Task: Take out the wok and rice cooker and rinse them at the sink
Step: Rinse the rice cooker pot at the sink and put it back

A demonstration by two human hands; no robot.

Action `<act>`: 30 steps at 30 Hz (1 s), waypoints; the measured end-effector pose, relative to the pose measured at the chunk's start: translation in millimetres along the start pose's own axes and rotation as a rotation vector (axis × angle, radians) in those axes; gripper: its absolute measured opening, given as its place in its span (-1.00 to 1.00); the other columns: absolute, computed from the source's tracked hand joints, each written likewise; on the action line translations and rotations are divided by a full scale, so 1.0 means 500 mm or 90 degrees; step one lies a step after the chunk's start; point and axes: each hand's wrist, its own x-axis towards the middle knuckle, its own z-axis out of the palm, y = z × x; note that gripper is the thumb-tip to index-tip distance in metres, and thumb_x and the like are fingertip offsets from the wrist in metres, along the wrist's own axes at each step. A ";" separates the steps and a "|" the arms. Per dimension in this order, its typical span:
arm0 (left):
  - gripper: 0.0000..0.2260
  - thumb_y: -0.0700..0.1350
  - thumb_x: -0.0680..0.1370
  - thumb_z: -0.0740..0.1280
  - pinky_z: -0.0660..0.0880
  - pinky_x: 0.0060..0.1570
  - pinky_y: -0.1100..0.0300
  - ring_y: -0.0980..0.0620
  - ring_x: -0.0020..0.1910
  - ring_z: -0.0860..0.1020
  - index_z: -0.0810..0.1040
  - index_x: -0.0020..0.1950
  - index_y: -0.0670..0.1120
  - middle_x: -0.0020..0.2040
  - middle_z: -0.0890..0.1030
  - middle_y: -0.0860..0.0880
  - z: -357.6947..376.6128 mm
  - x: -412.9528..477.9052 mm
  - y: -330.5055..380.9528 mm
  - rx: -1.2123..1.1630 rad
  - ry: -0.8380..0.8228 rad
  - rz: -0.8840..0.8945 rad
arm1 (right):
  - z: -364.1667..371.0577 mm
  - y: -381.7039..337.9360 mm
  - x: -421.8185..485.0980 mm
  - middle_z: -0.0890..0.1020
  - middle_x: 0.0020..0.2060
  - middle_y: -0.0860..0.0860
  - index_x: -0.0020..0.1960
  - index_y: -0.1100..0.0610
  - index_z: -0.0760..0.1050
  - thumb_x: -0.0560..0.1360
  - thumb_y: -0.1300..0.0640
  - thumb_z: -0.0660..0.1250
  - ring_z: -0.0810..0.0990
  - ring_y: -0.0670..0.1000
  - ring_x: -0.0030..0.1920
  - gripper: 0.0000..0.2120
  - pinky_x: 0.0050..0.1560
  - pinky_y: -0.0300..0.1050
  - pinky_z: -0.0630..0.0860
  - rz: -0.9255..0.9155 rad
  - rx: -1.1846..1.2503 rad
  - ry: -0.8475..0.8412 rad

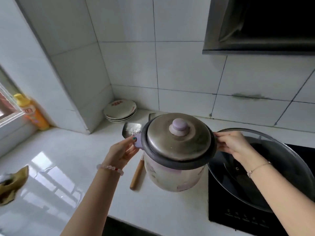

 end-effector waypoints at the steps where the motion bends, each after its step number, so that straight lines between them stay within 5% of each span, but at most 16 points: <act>1: -0.86 -0.29 0.54 0.29 0.54 -0.39 0.33 0.09 -0.41 0.64 0.56 0.04 -0.32 -0.33 0.66 -0.10 -0.003 0.025 0.006 0.009 -0.017 -0.006 | 0.005 0.003 0.006 0.64 -0.36 0.13 0.15 0.37 0.52 0.51 0.50 0.13 0.60 0.00 -0.46 -0.70 -0.47 -0.24 0.56 0.008 -0.002 0.018; 3: -0.87 -0.28 0.53 0.32 0.58 -0.31 0.29 0.05 -0.25 0.68 0.60 0.02 -0.29 -0.13 0.68 -0.16 -0.010 0.076 0.017 0.018 -0.043 -0.021 | 0.015 0.007 0.017 0.64 -0.46 0.08 0.15 0.38 0.53 0.51 0.50 0.12 0.59 -0.02 -0.51 -0.69 -0.47 -0.24 0.56 0.028 0.006 0.046; 8: -0.78 -0.26 0.56 0.26 0.58 -0.23 0.29 0.03 -0.11 0.66 0.55 0.17 -0.31 -0.01 0.67 -0.16 -0.005 0.164 0.030 0.072 -0.134 -0.063 | 0.038 0.016 0.024 0.61 -0.55 0.03 0.16 0.37 0.51 0.53 0.50 0.09 0.58 -0.06 -0.56 -0.69 -0.53 -0.26 0.53 0.055 0.046 0.092; 13: -0.89 -0.26 0.57 0.25 0.57 -0.29 0.29 0.02 -0.12 0.58 0.54 0.04 -0.17 -0.32 0.69 0.03 0.003 0.219 0.010 0.137 -0.084 -0.064 | 0.045 0.027 0.037 0.62 -0.52 0.05 0.17 0.38 0.51 0.52 0.52 0.08 0.57 -0.08 -0.57 -0.67 -0.55 -0.26 0.51 0.075 0.068 0.133; 19: -0.69 -0.27 0.50 0.31 0.59 -0.13 0.25 -0.10 0.14 0.56 0.49 0.22 -0.35 0.15 0.58 -0.25 -0.010 0.255 0.010 0.125 -0.191 -0.103 | 0.049 0.042 0.048 0.60 -0.22 0.19 0.21 0.40 0.49 0.52 0.51 0.09 0.57 0.10 -0.28 -0.66 -0.47 -0.23 0.58 0.084 0.078 0.146; 23: -0.72 -0.30 0.54 0.27 0.60 -0.17 0.24 -0.01 -0.02 0.64 0.48 0.23 -0.37 0.03 0.67 -0.18 -0.022 0.274 0.006 0.109 -0.189 -0.096 | 0.054 0.049 0.056 0.59 -0.06 0.25 0.23 0.39 0.48 0.52 0.51 0.08 0.59 0.10 -0.21 -0.65 -0.39 -0.22 0.60 0.087 0.063 0.140; 30: -0.80 -0.26 0.53 0.30 0.60 -0.09 0.21 -0.07 0.07 0.59 0.57 0.12 -0.29 0.10 0.62 -0.21 -0.030 0.280 0.005 0.111 -0.200 -0.097 | 0.065 0.054 0.061 0.61 -0.15 0.19 0.25 0.38 0.47 0.53 0.49 0.10 0.60 0.08 -0.20 -0.66 -0.38 -0.23 0.60 0.090 0.071 0.132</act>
